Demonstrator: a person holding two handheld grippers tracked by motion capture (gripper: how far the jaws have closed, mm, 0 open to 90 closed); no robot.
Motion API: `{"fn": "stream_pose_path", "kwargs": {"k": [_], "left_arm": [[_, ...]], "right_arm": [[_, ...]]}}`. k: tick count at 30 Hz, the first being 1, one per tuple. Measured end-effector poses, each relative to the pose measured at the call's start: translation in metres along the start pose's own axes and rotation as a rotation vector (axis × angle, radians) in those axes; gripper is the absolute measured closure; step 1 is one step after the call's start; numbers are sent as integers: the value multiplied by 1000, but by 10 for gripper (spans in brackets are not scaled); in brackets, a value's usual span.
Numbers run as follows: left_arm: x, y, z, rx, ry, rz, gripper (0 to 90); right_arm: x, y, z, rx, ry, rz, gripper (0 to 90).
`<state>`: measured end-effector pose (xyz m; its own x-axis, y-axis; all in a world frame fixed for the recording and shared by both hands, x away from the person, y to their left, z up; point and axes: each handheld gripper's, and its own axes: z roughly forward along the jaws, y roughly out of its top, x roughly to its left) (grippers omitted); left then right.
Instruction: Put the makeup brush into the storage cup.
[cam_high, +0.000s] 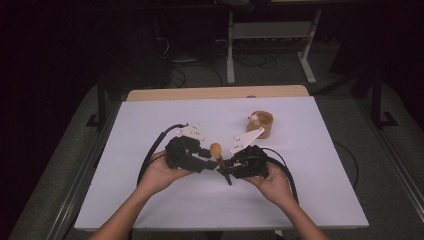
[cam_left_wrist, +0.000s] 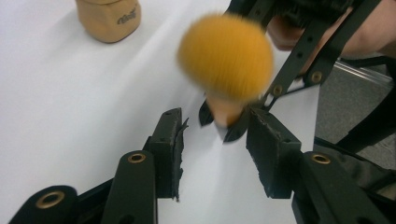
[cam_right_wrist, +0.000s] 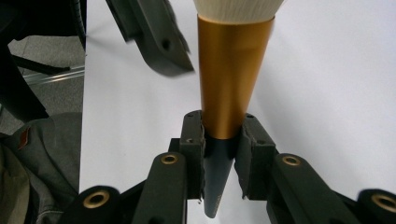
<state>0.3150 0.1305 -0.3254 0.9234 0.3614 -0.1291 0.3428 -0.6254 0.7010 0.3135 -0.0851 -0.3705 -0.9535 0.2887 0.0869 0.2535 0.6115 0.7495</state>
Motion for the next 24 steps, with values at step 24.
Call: {"fn": "stream_pose_path", "kwargs": {"k": [24], "left_arm": [[4, -32, -14, 39, 96, -3, 507]], "right_arm": [[-36, -24, -54, -56, -83, 128, 732]]}}
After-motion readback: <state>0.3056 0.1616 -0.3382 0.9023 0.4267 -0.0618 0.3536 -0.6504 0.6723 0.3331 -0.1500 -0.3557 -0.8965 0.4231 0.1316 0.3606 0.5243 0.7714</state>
